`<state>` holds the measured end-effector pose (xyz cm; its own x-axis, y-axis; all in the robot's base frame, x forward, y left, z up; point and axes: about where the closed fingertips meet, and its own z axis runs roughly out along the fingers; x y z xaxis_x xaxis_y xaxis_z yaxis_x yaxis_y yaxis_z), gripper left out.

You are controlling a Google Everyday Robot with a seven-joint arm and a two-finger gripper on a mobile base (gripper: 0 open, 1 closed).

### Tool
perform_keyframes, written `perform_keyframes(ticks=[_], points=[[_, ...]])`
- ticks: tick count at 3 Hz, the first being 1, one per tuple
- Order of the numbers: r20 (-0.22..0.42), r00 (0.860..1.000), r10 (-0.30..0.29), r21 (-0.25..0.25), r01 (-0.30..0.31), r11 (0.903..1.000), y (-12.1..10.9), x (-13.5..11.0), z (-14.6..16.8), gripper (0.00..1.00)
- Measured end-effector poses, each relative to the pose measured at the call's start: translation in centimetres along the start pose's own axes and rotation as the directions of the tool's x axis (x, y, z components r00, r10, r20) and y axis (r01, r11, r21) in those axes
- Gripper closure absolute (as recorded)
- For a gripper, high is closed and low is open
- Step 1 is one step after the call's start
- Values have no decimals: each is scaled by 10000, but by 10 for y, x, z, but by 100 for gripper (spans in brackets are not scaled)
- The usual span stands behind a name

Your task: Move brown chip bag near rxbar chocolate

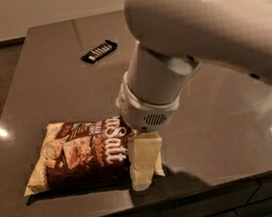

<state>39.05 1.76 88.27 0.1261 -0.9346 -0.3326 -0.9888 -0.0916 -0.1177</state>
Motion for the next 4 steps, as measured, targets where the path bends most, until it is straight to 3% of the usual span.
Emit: perform_keyframes(ticks=[1,2,4], points=[[-50,9997,230,141,-229,9996,-1,-7,12,0],[-82,9988,488,466,-483,9977,-9,-10,20,18],[-70,9957,928,576,-923,9941,-33,-18,24,64]])
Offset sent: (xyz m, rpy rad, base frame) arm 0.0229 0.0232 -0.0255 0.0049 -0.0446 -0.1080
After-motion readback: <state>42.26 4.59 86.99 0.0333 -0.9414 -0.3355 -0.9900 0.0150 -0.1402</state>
